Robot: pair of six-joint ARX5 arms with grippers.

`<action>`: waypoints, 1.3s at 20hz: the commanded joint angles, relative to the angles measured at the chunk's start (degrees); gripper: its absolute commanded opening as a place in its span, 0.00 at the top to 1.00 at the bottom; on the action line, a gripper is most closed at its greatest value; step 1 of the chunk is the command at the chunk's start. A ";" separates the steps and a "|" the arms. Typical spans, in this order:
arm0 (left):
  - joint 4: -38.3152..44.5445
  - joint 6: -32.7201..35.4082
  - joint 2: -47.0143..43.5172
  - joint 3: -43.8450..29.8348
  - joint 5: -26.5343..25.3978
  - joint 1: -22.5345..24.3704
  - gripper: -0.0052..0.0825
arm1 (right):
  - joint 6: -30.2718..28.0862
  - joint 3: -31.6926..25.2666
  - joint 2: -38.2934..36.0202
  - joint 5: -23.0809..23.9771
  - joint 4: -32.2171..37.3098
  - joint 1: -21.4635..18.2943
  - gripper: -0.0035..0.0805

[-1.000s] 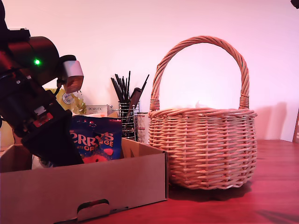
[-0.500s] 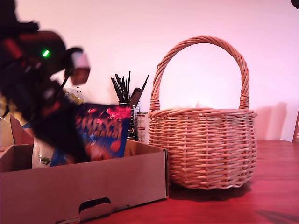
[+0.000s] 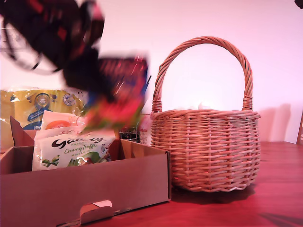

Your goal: Move the bags of Easter eggs from the cardboard box on the left into the woven basket on the right side.

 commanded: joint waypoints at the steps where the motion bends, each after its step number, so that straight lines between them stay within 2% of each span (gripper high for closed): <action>1: 2.89 -2.01 0.44 1.57 4.11 -1.25 0.96 | -0.13 -0.24 0.00 0.00 0.39 0.22 0.97; 4: 10.73 -3.52 0.44 2.16 5.97 -3.63 0.96 | -0.13 -0.24 0.00 0.00 0.39 0.22 0.97; 6: 14.97 -2.95 0.44 2.16 3.61 -6.97 0.96 | -0.11 -0.26 -0.02 0.02 0.37 0.22 0.97; 9: 22.45 0.20 0.48 2.16 -7.82 -13.11 0.96 | -0.13 -0.24 -0.02 0.02 0.35 0.22 0.97; 10: 24.52 1.79 0.70 2.16 -13.03 -15.04 0.96 | -0.13 -0.26 0.00 0.02 0.31 0.22 0.97; 14: 30.49 5.73 3.48 2.14 -25.05 -19.50 0.96 | -0.13 -0.24 -0.02 0.02 -0.02 0.22 0.97; 18: 31.87 6.36 7.80 2.16 -28.57 -20.06 0.96 | -0.11 -0.24 -0.02 0.02 -0.04 0.22 0.97; 20: 31.45 6.21 8.66 2.14 -28.68 -20.06 0.96 | -0.13 -0.26 -0.02 0.02 -0.13 0.22 0.97; 23: 31.30 2.75 8.85 2.16 -27.19 -20.04 0.96 | -0.13 -0.24 -0.02 0.00 -0.20 0.22 0.97; 26: 30.21 -1.46 8.85 2.16 -23.17 -20.02 0.96 | -0.13 -0.24 -0.02 0.00 -0.24 0.22 0.97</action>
